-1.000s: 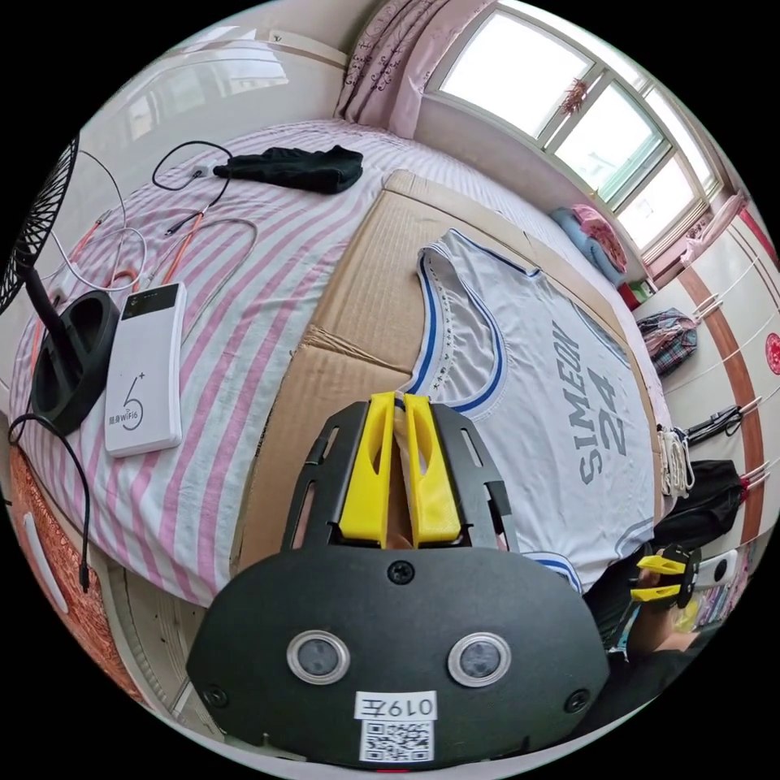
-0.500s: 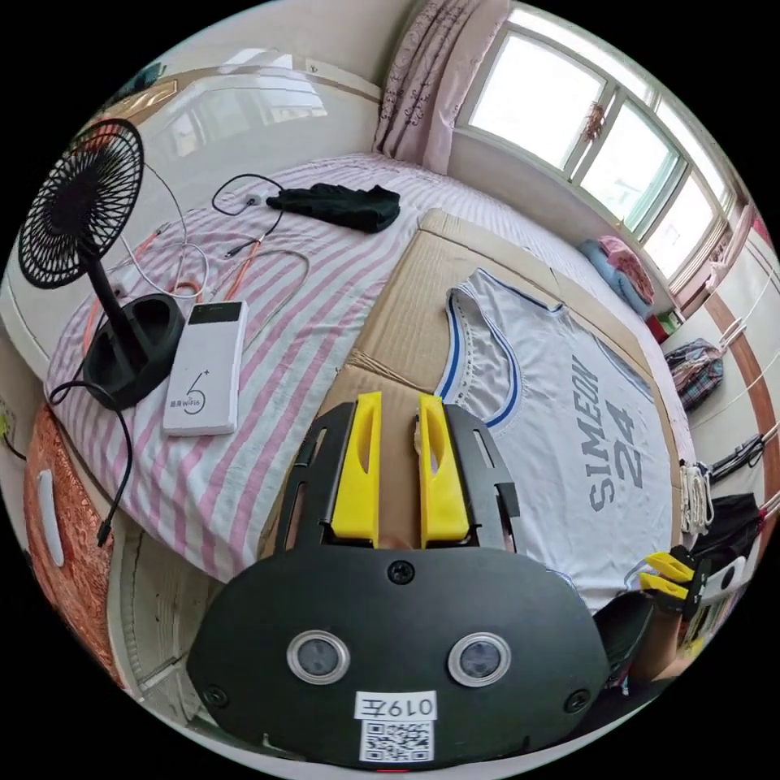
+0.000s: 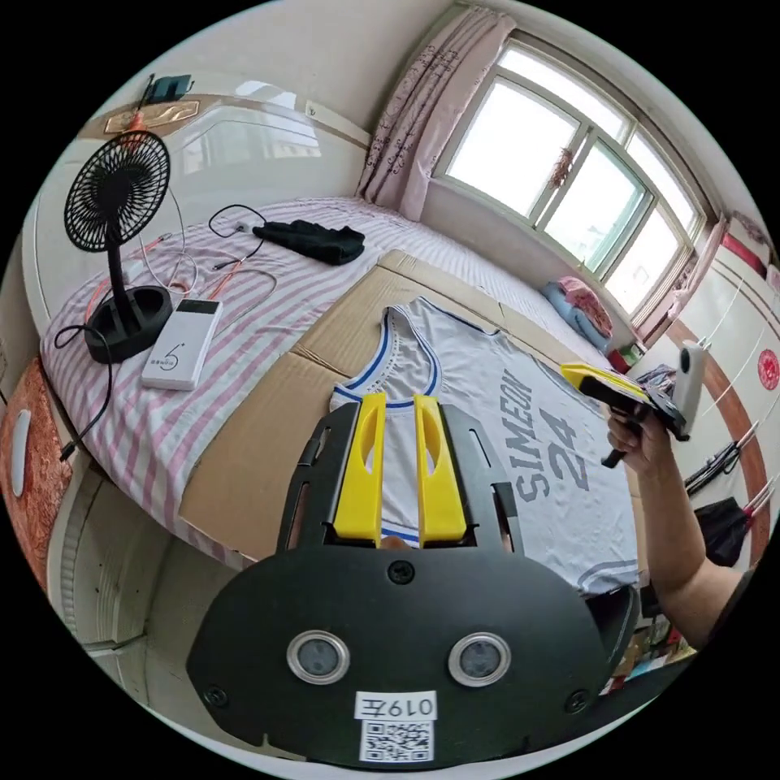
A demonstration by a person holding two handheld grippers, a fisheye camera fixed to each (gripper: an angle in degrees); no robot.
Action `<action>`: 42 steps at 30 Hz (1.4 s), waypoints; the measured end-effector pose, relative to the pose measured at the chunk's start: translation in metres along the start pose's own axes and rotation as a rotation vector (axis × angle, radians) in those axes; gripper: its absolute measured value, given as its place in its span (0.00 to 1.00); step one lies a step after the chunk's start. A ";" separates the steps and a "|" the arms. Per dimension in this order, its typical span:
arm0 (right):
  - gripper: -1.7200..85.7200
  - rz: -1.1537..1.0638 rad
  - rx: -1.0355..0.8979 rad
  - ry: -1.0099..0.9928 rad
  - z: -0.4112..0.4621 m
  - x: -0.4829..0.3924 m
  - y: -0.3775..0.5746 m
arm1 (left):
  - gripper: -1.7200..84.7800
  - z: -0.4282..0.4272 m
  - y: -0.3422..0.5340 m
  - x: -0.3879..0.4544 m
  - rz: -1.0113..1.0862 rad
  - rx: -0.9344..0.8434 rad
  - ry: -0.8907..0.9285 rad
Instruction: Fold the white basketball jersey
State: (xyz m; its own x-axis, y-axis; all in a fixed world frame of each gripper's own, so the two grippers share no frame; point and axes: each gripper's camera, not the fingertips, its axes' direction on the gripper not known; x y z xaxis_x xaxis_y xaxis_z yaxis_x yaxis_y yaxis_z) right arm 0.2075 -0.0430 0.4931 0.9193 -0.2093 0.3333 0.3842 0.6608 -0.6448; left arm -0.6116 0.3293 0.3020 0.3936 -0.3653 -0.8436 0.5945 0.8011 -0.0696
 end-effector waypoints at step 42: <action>0.01 0.036 -0.416 -0.139 0.186 0.249 -0.463 | 0.09 0.022 0.027 0.012 0.085 -0.219 -0.207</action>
State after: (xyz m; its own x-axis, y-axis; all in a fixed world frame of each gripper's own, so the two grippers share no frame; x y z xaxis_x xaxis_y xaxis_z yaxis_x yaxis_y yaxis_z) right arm 0.2423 -0.2673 1.0027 0.9235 -0.0735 0.3765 0.3798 0.3137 -0.8703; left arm -0.5757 0.3358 0.3020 0.5834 -0.3630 -0.7265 0.3970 0.9079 -0.1348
